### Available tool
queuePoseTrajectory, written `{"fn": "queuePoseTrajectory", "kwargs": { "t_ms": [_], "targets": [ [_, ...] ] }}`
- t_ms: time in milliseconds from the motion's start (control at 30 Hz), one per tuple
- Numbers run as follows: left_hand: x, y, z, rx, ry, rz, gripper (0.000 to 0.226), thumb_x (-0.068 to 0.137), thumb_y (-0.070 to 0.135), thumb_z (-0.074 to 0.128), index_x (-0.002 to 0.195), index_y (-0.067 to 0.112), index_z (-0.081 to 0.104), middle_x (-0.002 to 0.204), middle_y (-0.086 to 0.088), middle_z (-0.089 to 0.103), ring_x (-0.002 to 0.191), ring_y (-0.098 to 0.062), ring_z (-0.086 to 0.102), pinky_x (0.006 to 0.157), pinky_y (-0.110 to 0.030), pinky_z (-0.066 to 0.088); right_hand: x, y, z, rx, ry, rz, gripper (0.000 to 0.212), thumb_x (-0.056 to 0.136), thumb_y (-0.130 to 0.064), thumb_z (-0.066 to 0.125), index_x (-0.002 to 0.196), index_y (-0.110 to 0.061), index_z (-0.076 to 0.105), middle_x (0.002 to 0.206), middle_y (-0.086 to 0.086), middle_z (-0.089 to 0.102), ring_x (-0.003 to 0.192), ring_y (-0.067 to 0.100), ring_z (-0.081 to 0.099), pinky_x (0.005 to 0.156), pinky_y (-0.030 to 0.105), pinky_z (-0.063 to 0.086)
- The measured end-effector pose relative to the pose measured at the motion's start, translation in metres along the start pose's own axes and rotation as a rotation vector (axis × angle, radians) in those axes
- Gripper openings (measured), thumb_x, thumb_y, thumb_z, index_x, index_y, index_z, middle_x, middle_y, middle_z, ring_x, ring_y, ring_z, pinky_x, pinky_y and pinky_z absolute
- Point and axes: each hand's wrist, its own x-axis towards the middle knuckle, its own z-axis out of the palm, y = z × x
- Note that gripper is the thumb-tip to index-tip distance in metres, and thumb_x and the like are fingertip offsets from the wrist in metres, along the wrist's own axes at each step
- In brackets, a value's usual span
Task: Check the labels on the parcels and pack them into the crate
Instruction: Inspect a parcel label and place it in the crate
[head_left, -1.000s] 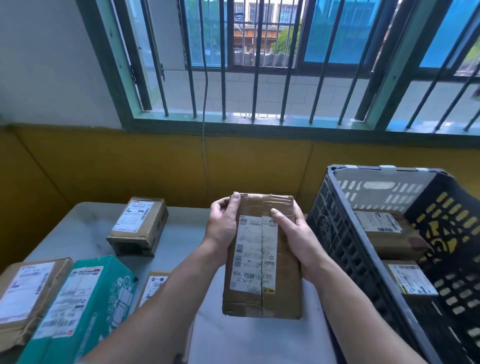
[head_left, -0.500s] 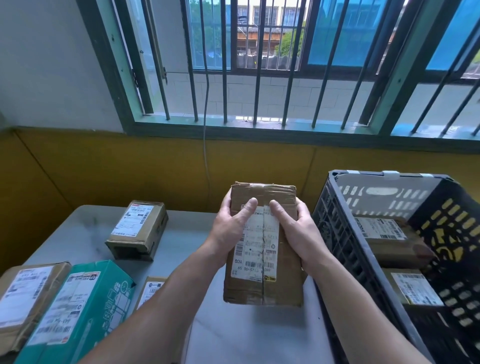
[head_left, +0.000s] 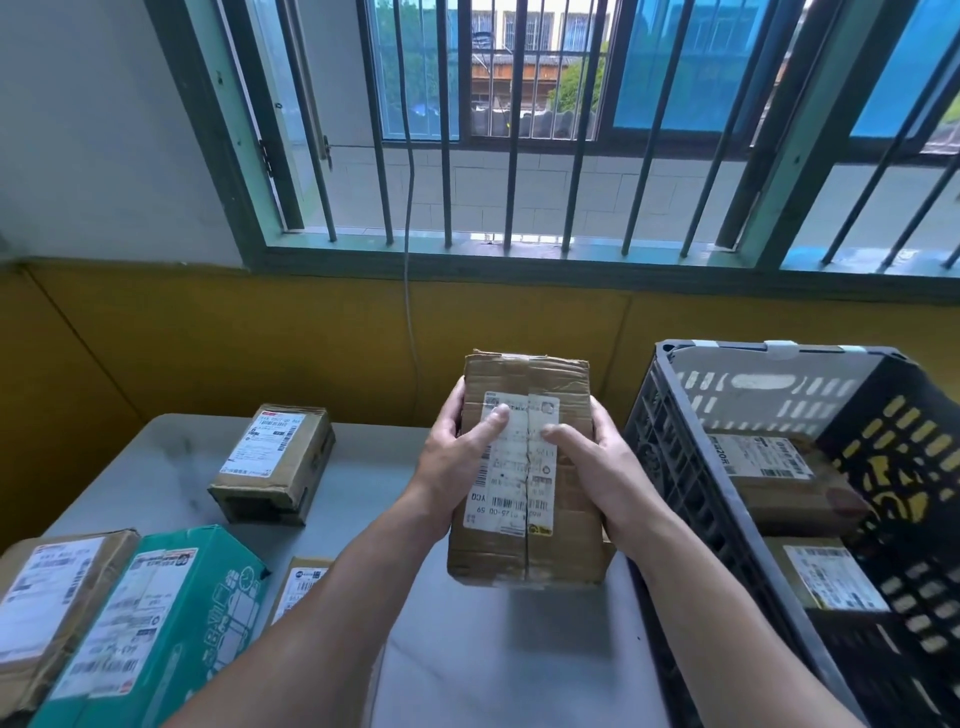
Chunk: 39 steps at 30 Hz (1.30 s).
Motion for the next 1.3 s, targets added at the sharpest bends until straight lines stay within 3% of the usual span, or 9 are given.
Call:
{"fn": "queuePoseTrajectory", "kwargs": {
  "t_ms": [67, 200, 367, 500, 700, 833, 1000, 1133, 1300],
  "targets": [
    [-0.001, 0.0, -0.002, -0.001, -0.025, -0.003, 0.039, 0.097, 0.024, 0.069, 0.123, 0.049, 0.053, 0.119, -0.009, 0.074, 0.1, -0.027, 0.076, 0.071, -0.038, 0.063, 0.0, 0.001, 0.0, 0.038, -0.039, -0.004, 0.059, 0.092, -0.019, 0.07, 0.144, -0.032, 0.044, 0.116, 0.002, 0.074, 0.101, 0.022, 0.075, 0.078, 0.041, 0.063],
    [-0.004, -0.001, -0.004, 0.02, -0.041, 0.002, 0.083, 0.077, 0.026, 0.072, 0.151, 0.03, 0.034, 0.125, -0.01, 0.069, 0.109, -0.03, 0.072, 0.087, -0.046, 0.062, 0.002, 0.002, -0.001, 0.041, 0.063, -0.031, 0.069, 0.085, -0.027, 0.079, 0.145, -0.025, 0.043, 0.122, 0.004, 0.07, 0.103, 0.021, 0.073, 0.082, 0.042, 0.063],
    [-0.002, 0.0, -0.001, 0.033, -0.038, 0.031, 0.089, 0.078, 0.029, 0.071, 0.156, 0.033, 0.03, 0.133, -0.012, 0.066, 0.113, -0.032, 0.071, 0.098, -0.058, 0.056, 0.003, 0.002, -0.001, 0.075, 0.078, -0.036, 0.062, 0.087, -0.024, 0.078, 0.141, -0.023, 0.047, 0.113, 0.004, 0.074, 0.095, 0.021, 0.076, 0.075, 0.041, 0.064],
    [0.003, -0.001, -0.001, 0.068, -0.038, 0.066, 0.087, 0.077, 0.028, 0.07, 0.153, 0.037, 0.028, 0.127, -0.007, 0.067, 0.105, -0.024, 0.074, 0.081, -0.039, 0.063, 0.004, 0.005, -0.002, 0.096, 0.096, -0.069, 0.059, 0.088, -0.016, 0.076, 0.139, -0.023, 0.048, 0.107, -0.001, 0.075, 0.092, 0.015, 0.076, 0.066, 0.028, 0.061],
    [0.003, 0.001, 0.002, 0.06, 0.023, 0.062, 0.101, 0.075, 0.044, 0.077, 0.158, 0.038, 0.02, 0.137, 0.001, 0.059, 0.117, -0.025, 0.068, 0.099, -0.054, 0.056, 0.006, 0.002, 0.0, 0.063, 0.116, -0.144, 0.074, 0.083, -0.024, 0.081, 0.147, -0.026, 0.043, 0.125, 0.002, 0.069, 0.105, 0.016, 0.072, 0.085, 0.037, 0.062],
    [0.002, 0.004, 0.0, 0.089, 0.063, 0.078, 0.082, 0.076, 0.053, 0.075, 0.149, 0.036, 0.043, 0.142, -0.011, 0.057, 0.117, -0.029, 0.068, 0.094, -0.054, 0.059, 0.007, 0.003, 0.001, 0.089, 0.087, -0.17, 0.065, 0.083, -0.016, 0.082, 0.138, -0.031, 0.052, 0.12, -0.001, 0.072, 0.106, 0.016, 0.072, 0.083, 0.035, 0.061],
    [0.002, 0.005, -0.004, 0.107, 0.059, 0.103, 0.083, 0.077, 0.045, 0.073, 0.15, 0.036, 0.035, 0.135, -0.008, 0.063, 0.117, -0.028, 0.068, 0.096, -0.055, 0.057, 0.01, 0.008, 0.006, 0.126, 0.09, -0.175, 0.056, 0.084, -0.015, 0.081, 0.128, -0.031, 0.051, 0.114, -0.004, 0.074, 0.103, 0.014, 0.073, 0.079, 0.031, 0.06],
    [0.003, 0.007, -0.003, 0.072, 0.095, 0.076, 0.085, 0.078, 0.063, 0.068, 0.146, 0.034, 0.025, 0.124, -0.008, 0.068, 0.11, -0.023, 0.071, 0.092, -0.048, 0.061, 0.008, 0.011, 0.008, 0.097, 0.046, -0.21, 0.066, 0.082, -0.01, 0.082, 0.138, -0.028, 0.05, 0.117, -0.008, 0.073, 0.106, 0.01, 0.071, 0.075, 0.026, 0.06],
    [0.003, 0.007, -0.001, 0.021, 0.122, 0.103, 0.075, 0.08, 0.06, 0.065, 0.143, 0.036, 0.031, 0.124, -0.009, 0.068, 0.11, -0.025, 0.071, 0.093, -0.05, 0.06, 0.006, 0.009, 0.008, 0.065, 0.038, -0.197, 0.077, 0.073, -0.035, 0.081, 0.143, -0.031, 0.05, 0.124, -0.007, 0.071, 0.111, 0.011, 0.069, 0.083, 0.031, 0.06]
  ]
}}
